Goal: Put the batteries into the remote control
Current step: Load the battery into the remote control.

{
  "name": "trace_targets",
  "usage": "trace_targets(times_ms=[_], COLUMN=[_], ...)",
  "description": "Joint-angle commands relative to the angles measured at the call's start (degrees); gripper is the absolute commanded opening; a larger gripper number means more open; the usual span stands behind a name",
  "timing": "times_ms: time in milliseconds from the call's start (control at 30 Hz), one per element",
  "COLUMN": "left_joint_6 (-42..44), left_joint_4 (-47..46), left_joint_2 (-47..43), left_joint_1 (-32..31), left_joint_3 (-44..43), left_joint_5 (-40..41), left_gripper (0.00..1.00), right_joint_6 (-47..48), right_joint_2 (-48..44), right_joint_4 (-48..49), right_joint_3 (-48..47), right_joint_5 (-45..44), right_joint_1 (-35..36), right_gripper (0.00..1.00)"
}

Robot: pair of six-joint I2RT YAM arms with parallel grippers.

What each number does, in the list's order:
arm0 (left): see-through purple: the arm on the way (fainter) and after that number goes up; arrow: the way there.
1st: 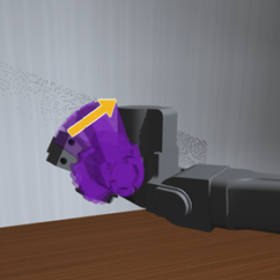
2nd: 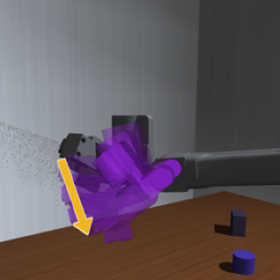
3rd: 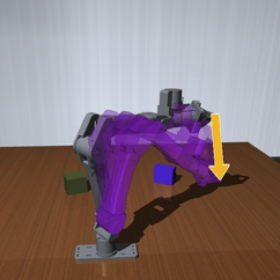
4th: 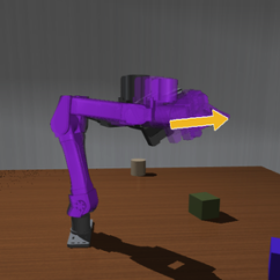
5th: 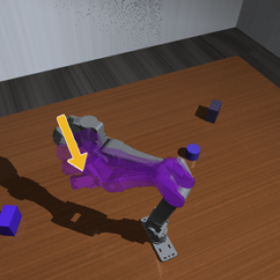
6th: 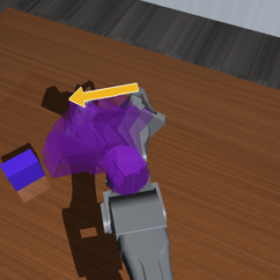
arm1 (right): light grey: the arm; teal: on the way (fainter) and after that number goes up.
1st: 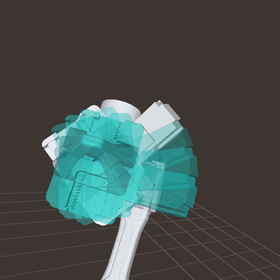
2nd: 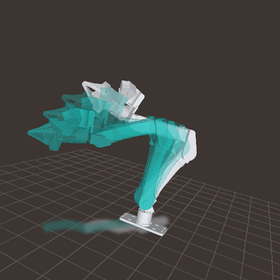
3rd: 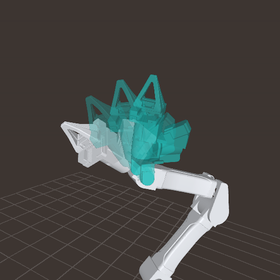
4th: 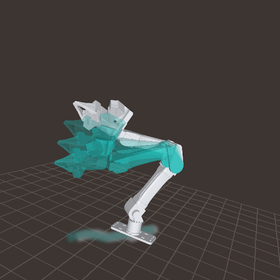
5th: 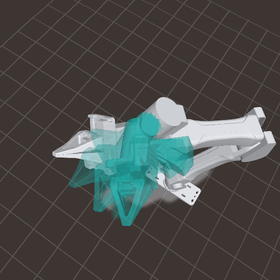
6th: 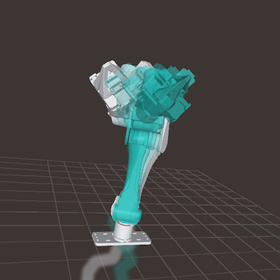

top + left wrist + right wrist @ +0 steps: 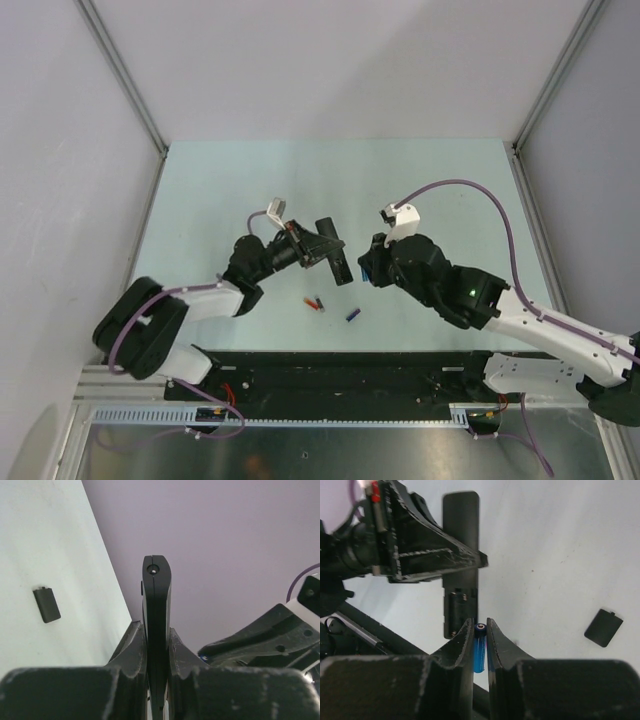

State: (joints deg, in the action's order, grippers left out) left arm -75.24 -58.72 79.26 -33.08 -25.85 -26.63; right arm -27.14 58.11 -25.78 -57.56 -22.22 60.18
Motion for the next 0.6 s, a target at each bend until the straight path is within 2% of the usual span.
trace_targets(times_ms=[0,167,567], left_joint_6=[-5.9,-9.0,-10.0], left_joint_4=[-11.6,-17.5,-17.8], left_joint_2=[5.7,11.3,11.9], left_joint_1=[-2.5,-4.5,-5.9], left_joint_3=[-3.5,-4.9,-5.8], left_joint_5=[0.7,1.1,1.4], left_gripper=[0.00,0.00,0.00], right_joint_6=[0.2,0.5,3.8], right_joint_2=[-1.9,-0.5,4.9], right_joint_4=[1.6,2.7,8.3], right_joint_3=[-0.4,-0.4,0.2], right_joint_5=[-4.0,-5.9,-16.8], right_joint_1=[1.1,3.4,9.4], right_gripper=[0.00,0.00,0.00])
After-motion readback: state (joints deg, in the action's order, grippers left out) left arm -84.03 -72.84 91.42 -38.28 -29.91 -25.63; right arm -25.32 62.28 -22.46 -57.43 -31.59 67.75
